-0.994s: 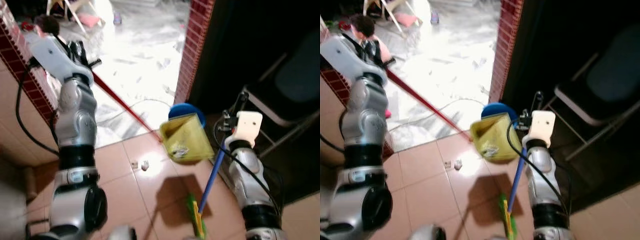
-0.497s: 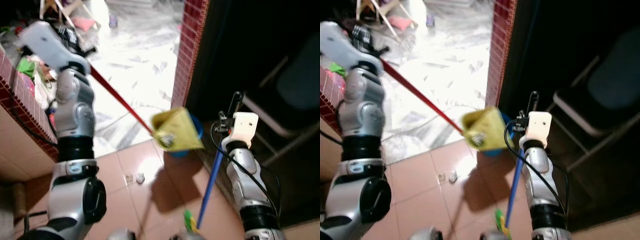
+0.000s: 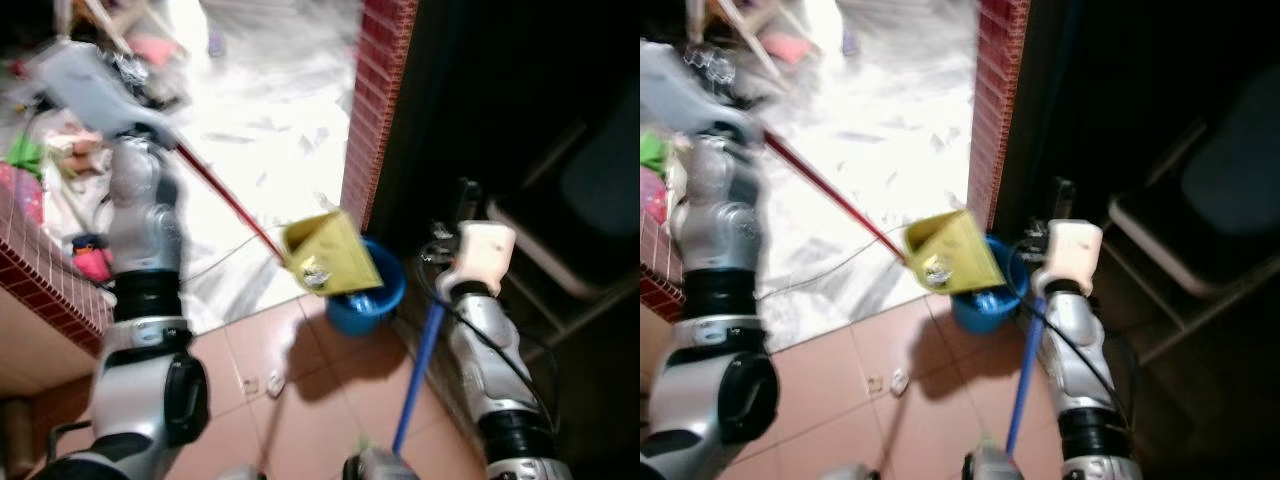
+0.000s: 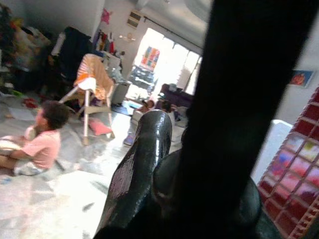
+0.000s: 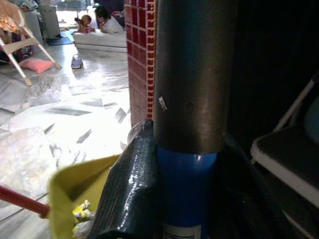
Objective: Sweep floor
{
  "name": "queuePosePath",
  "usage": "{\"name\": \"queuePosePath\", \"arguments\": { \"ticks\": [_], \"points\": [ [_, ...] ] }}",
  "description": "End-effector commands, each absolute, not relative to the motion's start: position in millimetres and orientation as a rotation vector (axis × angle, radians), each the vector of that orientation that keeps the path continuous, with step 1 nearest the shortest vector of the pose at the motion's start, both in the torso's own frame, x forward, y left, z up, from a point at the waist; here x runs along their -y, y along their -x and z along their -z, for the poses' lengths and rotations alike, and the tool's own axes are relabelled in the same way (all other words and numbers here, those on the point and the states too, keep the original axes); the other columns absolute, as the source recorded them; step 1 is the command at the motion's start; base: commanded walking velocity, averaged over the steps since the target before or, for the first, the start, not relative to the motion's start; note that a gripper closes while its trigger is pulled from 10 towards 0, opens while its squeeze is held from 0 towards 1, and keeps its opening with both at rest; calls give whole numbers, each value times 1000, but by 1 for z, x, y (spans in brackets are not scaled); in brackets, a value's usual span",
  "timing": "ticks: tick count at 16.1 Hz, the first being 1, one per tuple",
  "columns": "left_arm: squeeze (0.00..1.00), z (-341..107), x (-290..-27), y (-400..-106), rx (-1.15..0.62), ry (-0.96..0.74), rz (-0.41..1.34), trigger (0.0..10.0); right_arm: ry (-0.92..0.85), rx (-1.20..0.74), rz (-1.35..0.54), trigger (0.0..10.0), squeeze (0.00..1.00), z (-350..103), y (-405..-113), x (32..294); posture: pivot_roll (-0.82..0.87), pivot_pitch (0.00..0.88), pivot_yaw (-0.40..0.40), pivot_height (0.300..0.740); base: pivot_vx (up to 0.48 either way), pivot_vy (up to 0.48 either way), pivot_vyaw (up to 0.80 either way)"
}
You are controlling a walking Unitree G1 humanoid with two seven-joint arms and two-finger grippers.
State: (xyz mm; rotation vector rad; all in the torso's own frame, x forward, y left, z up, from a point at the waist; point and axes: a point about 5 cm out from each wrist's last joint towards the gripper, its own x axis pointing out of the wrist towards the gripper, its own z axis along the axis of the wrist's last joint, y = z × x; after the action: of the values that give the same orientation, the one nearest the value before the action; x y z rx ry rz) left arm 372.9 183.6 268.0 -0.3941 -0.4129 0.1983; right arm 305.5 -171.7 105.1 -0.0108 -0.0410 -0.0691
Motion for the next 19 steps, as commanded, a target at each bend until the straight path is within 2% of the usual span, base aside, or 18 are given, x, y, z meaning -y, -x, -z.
{"name": "queuePosePath", "arguments": {
  "ticks": [1, 8, 16, 19],
  "points": [
    [0, -290, -189, -369, 507, 432, -203, 10000, 39, 97, 42, 10000, 0, -117, -309, 165, -48, 35, -11, 740, 307, 0, 0],
    [0, -286, -185, -371, 500, 417, -206, 10000, 42, 91, 40, 10000, 0, -115, -307, 167, -58, 35, -8, 740, 39, 0, 0],
    [0, -290, -133, -380, 569, 173, -61, 10000, 54, 82, 80, 10000, 0, -113, -294, 178, -101, 42, 12, 740, 0, 0, 0],
    [0, -287, -128, -382, 570, 150, -88, 10000, 43, 89, 93, 10000, 0, -115, -288, 177, -116, 52, 33, 740, 0, 0, 0]
  ]
}}
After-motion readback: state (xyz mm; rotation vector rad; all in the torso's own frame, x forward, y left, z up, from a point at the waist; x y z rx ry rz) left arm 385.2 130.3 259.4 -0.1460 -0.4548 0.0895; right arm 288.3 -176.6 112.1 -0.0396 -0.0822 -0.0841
